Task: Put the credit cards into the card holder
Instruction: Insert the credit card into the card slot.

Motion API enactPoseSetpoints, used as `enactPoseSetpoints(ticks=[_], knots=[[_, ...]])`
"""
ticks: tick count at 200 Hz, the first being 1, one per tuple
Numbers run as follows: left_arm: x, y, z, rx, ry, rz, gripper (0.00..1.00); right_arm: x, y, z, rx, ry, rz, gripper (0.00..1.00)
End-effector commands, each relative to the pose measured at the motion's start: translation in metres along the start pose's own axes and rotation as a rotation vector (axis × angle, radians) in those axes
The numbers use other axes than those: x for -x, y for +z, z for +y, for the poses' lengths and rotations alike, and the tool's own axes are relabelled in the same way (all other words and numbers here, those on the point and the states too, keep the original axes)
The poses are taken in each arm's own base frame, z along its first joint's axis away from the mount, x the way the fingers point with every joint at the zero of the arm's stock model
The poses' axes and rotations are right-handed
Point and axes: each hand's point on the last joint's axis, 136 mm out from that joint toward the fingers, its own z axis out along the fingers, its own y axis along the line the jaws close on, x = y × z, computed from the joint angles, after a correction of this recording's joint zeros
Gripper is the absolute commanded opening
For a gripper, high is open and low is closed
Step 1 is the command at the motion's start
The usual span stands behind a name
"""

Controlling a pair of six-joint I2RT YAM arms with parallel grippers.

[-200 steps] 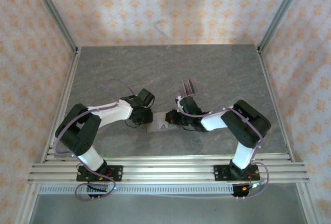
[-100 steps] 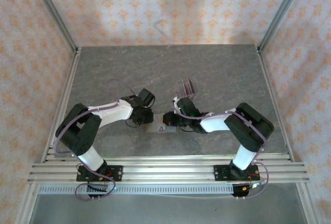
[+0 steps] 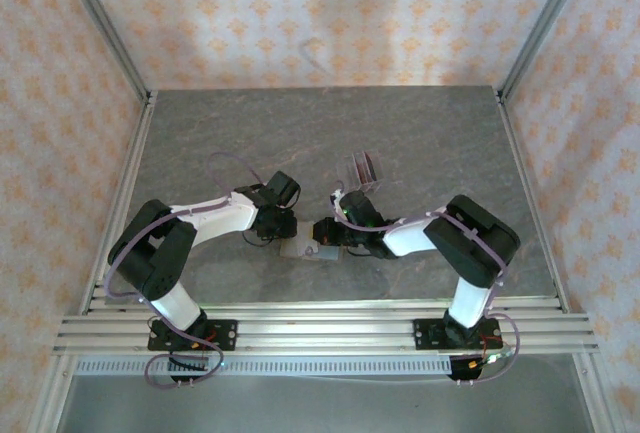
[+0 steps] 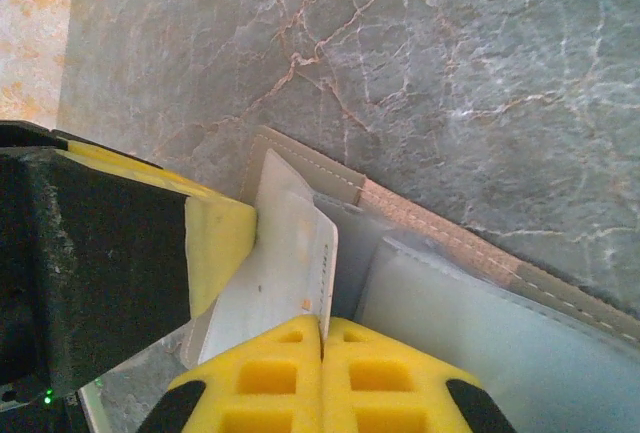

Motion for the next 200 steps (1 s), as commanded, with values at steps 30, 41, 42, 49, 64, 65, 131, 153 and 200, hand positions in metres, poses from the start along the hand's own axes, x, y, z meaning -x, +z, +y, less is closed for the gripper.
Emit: enactPoseSetpoints(ticks=[30, 41, 42, 49, 64, 65, 131, 153, 200], knots=[[-0.02, 0.016, -0.019, -0.073, 0.036, 0.066, 0.23, -0.014, 0.009, -0.027, -0.052, 0.119, -0.031, 0.0], [-0.02, 0.015, -0.021, -0.077, 0.038, 0.065, 0.23, -0.011, 0.009, -0.027, -0.052, 0.134, -0.051, 0.0], [-0.02, 0.015, -0.02, -0.076, 0.038, 0.065, 0.23, -0.011, 0.009, -0.028, -0.054, 0.135, -0.054, 0.0], [-0.02, 0.015, -0.021, -0.078, 0.039, 0.065, 0.23, -0.01, 0.01, -0.029, -0.059, 0.144, -0.063, 0.0], [-0.021, 0.014, -0.021, -0.08, 0.04, 0.064, 0.23, -0.01, 0.011, -0.031, -0.067, 0.152, -0.079, 0.0], [-0.021, 0.014, -0.022, -0.08, 0.04, 0.064, 0.23, -0.009, 0.011, -0.031, -0.066, 0.154, -0.08, 0.0], [-0.022, 0.015, -0.022, -0.079, 0.041, 0.068, 0.23, -0.022, 0.018, -0.029, -0.104, 0.137, -0.111, 0.09], [-0.022, 0.016, -0.022, -0.08, 0.039, 0.07, 0.23, -0.023, 0.012, -0.029, -0.125, 0.129, -0.105, 0.16], [-0.022, 0.016, -0.022, -0.078, 0.038, 0.07, 0.23, -0.028, -0.002, -0.028, -0.217, 0.104, -0.028, 0.3]])
